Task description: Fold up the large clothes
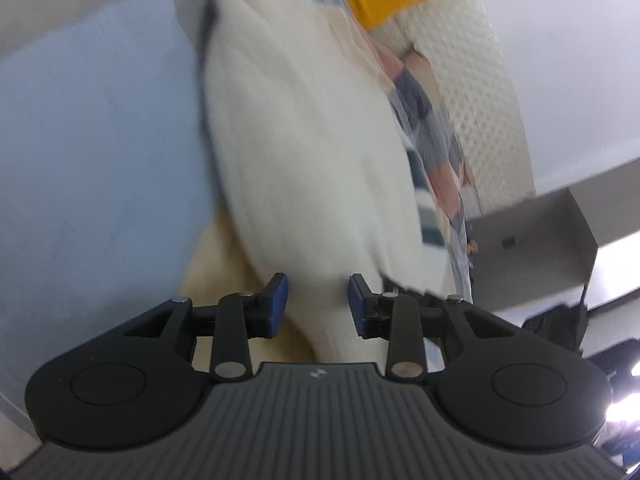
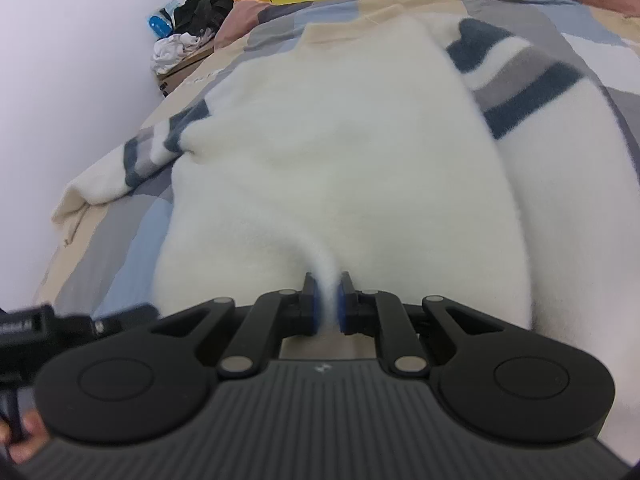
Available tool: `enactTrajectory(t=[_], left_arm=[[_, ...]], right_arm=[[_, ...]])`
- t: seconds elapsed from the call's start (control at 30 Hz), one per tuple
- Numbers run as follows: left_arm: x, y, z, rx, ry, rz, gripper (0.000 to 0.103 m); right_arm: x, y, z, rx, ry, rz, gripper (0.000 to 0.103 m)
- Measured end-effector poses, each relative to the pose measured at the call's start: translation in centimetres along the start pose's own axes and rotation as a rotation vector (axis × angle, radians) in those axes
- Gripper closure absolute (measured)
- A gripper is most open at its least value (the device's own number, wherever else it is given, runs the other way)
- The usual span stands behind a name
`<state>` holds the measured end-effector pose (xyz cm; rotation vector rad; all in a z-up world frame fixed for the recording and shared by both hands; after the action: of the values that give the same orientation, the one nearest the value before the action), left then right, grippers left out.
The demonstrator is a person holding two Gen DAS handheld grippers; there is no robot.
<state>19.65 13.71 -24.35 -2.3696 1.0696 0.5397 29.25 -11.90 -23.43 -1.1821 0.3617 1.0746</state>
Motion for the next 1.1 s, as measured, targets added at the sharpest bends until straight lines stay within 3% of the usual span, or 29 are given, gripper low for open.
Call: enactTrajectory(t=[0.27,0.37,0.43,0.5,0.73,0.8,0.93,1.1], left_arm=[[3.1,2.7,-0.2,-0.036,0.005,0.143,0.065],[3.3,2.7,-0.4,-0.019,-0.011,0.129,0.066],[2.7,2.4,-0.2,-0.035,0.005,0.105,0.083],[1.4,2.0,-0.2,-0.039,0.011,0.074,0.091],[-7.8,-0.3,-0.5,-0.073,0.033,-0.103,0.095],[-10.2,-1.0,0.0,-0.095,0.005,-0.121,0.095],[-14.1,-2.1,0.3,-0.087,-0.094,-0.109,0.096],[-15.1,-3.1,1.2,-0.07,-0.307,-0.025,0.096]], right_arm=[[0.0,0.1,-0.8,0.06,-0.038,0.004,0.09],[-0.1,0.2,-1.0,0.077,-0.051,0.003,0.09],[-0.1,0.2,-1.0,0.081,-0.059,0.002,0.09],[-0.2,0.2,-1.0,0.09,-0.069,0.0,0.09],[-1.4,1.0,2.3,-0.033,-0.18,0.009,0.082],[-1.7,1.2,3.5,-0.061,-0.241,0.023,0.076],[-2.0,2.4,6.5,-0.175,-0.304,0.059,0.075],[-1.3,4.4,9.5,-0.312,-0.313,0.108,0.075]])
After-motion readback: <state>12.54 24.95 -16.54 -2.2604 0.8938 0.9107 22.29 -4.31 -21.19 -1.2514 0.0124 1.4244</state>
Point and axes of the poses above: each gripper's, at about its wrist camera, not at the fingertips, and x roughly the way its jaws point, z to its left, y to its underside, the point moved 5 cm from there along x, roughly the way its jaws point, and after that the axes turned 3 degrees about z, right-handed, at the moved point
